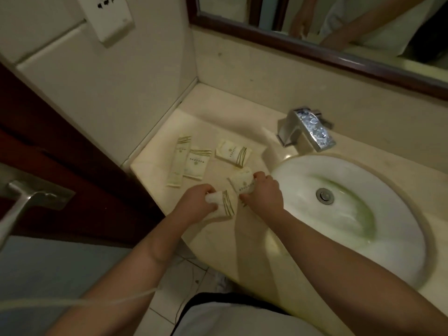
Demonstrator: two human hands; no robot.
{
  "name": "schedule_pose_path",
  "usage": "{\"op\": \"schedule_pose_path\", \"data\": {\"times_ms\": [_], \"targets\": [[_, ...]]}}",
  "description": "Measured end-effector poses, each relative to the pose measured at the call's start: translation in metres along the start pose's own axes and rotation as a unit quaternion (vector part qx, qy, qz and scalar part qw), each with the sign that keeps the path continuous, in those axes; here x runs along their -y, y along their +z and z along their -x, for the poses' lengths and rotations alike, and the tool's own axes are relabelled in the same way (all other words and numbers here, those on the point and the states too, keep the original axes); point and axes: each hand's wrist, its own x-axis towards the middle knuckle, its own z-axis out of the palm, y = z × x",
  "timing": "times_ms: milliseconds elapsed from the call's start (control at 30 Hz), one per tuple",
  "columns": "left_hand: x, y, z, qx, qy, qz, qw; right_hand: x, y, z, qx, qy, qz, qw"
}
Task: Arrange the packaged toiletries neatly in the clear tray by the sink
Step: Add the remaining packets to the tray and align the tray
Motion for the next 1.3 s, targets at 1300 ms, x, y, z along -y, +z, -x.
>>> {"op": "schedule_pose_path", "data": {"times_ms": [1300], "targets": [[-0.401,0.342,0.113,0.146,0.181,0.065,0.97,-0.489,-0.203,0.33,-0.292,0.279,-0.576,0.711]]}}
